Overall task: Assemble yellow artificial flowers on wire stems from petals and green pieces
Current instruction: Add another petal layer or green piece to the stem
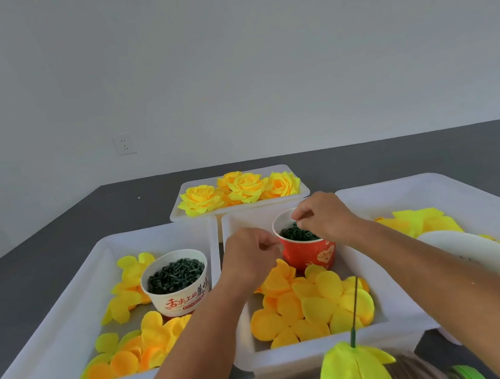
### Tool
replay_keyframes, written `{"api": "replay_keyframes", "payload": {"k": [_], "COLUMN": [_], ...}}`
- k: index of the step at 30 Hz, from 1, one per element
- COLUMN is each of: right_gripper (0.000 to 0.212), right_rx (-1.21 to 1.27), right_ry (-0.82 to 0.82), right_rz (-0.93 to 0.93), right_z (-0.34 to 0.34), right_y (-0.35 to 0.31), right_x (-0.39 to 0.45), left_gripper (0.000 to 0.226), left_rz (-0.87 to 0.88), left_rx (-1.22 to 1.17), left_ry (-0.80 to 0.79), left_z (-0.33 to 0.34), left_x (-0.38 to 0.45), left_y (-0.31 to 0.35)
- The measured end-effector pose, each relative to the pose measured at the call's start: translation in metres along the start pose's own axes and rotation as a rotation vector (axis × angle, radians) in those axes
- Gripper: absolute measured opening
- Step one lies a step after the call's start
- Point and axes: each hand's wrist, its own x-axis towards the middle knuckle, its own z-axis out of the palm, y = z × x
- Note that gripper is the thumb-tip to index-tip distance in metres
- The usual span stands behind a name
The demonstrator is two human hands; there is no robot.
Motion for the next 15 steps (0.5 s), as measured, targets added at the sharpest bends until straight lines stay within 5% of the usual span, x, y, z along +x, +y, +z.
{"api": "replay_keyframes", "payload": {"k": [5, 9, 15], "right_gripper": [0.027, 0.03, 0.02], "right_rx": [-0.329, -0.365, -0.281], "right_ry": [-0.201, -0.283, -0.14], "right_rz": [-0.024, 0.079, 0.162], "right_z": [0.02, 0.022, 0.03], "right_y": [-0.003, -0.01, -0.006], "right_x": [0.019, 0.027, 0.029], "left_gripper": [0.014, 0.014, 0.011], "left_rz": [0.016, 0.02, 0.013], "left_rx": [0.017, 0.012, -0.022], "left_ry": [0.005, -0.001, 0.016], "left_z": [0.002, 0.003, 0.003], "left_x": [-0.001, -0.002, -0.002], "left_y": [-0.007, -0.007, -0.008]}}
